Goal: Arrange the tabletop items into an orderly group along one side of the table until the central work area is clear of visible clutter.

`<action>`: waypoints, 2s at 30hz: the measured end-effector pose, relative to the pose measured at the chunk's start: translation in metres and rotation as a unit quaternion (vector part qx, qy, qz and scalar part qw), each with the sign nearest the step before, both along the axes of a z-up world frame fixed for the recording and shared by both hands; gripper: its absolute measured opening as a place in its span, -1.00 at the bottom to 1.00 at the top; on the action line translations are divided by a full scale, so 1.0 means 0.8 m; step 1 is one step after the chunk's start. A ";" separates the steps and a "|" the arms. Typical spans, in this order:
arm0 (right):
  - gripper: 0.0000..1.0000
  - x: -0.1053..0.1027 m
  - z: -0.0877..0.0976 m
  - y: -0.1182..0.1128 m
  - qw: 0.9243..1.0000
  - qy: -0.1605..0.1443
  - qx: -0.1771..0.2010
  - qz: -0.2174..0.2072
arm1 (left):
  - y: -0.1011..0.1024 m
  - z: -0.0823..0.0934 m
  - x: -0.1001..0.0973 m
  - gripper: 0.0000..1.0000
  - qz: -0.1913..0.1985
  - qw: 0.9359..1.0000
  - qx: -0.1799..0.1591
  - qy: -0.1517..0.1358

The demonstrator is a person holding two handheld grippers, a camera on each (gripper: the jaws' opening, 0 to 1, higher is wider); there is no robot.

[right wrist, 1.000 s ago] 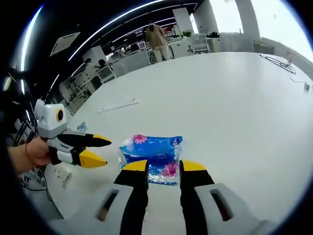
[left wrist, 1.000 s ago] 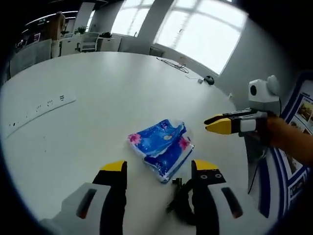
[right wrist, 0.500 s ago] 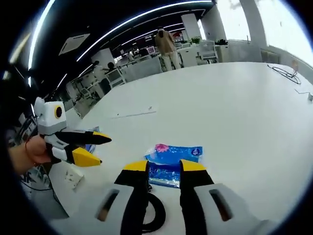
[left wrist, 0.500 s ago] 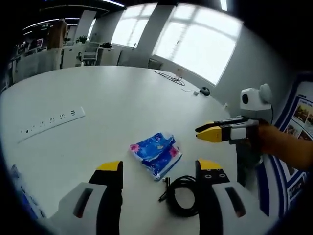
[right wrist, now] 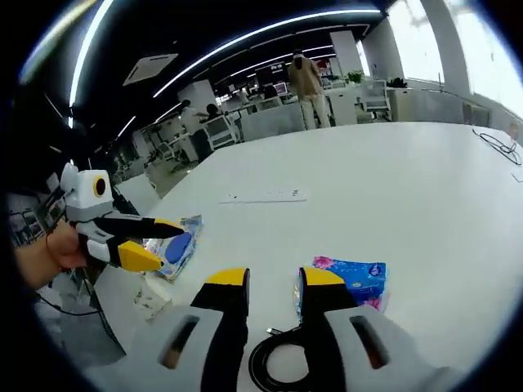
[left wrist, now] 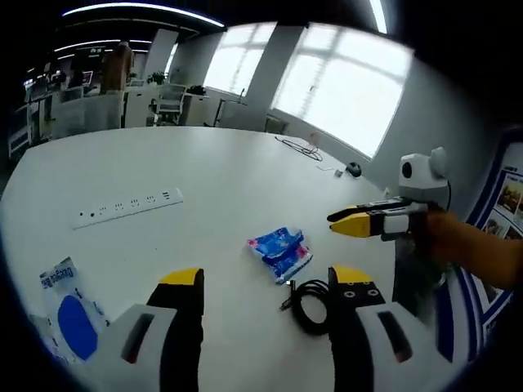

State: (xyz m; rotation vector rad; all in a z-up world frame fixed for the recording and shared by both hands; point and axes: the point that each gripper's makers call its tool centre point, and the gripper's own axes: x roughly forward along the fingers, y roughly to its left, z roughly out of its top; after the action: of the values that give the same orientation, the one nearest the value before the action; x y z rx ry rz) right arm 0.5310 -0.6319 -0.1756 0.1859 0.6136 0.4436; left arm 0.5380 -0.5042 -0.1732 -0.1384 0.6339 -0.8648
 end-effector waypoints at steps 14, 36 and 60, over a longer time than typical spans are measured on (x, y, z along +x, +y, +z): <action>-0.57 -0.025 0.008 0.094 0.998 0.005 0.013 0.061 | 0.139 0.031 -0.036 0.22 0.077 0.997 0.005 -0.013; -0.59 0.019 0.060 0.253 0.973 -0.025 -0.038 0.227 | 0.289 0.052 -0.079 0.20 0.179 0.984 0.002 -0.019; -0.60 0.104 0.017 0.350 0.924 -0.013 -0.129 0.360 | 0.333 0.026 -0.073 0.18 0.224 0.974 -0.019 -0.001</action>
State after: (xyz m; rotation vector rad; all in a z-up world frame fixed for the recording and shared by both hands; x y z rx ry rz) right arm 0.6141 -0.3517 -0.1624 -0.3134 0.6989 1.0662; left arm 0.4793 -0.2379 -0.1521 -0.3029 0.5542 -0.4408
